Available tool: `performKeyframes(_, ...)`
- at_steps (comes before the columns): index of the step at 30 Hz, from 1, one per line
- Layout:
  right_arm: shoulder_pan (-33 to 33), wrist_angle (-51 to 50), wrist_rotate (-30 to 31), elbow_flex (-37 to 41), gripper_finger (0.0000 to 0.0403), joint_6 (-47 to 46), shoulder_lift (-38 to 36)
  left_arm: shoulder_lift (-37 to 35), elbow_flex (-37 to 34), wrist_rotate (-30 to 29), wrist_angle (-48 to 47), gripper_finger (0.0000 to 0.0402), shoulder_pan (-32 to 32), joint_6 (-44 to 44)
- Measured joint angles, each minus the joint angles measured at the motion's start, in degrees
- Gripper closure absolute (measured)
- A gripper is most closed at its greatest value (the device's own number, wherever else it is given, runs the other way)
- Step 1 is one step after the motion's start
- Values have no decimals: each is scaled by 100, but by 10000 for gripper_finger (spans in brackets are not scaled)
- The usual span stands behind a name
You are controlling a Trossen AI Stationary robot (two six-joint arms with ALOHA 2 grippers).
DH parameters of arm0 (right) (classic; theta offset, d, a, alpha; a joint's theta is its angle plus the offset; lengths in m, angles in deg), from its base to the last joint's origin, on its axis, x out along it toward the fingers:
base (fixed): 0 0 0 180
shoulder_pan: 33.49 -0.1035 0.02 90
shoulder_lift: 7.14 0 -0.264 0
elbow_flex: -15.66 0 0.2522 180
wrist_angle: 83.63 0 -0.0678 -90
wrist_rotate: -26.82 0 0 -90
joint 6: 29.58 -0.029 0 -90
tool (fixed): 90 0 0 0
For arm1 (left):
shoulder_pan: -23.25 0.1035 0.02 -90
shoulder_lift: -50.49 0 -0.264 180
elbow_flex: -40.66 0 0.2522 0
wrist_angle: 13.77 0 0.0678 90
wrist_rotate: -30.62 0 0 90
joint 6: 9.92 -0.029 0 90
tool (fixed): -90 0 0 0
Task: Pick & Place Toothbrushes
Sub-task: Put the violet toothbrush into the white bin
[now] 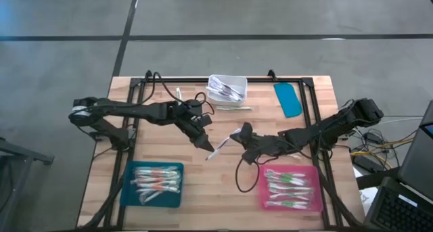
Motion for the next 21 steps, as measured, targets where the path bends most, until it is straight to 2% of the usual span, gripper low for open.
performKeyframes(5,0,10,0,0,392,0,0,0,0,-2,2,219,0,-22)
performKeyframes(21,209,134,34,0,392,-337,2,-2,0,120,160,229,-2,27)
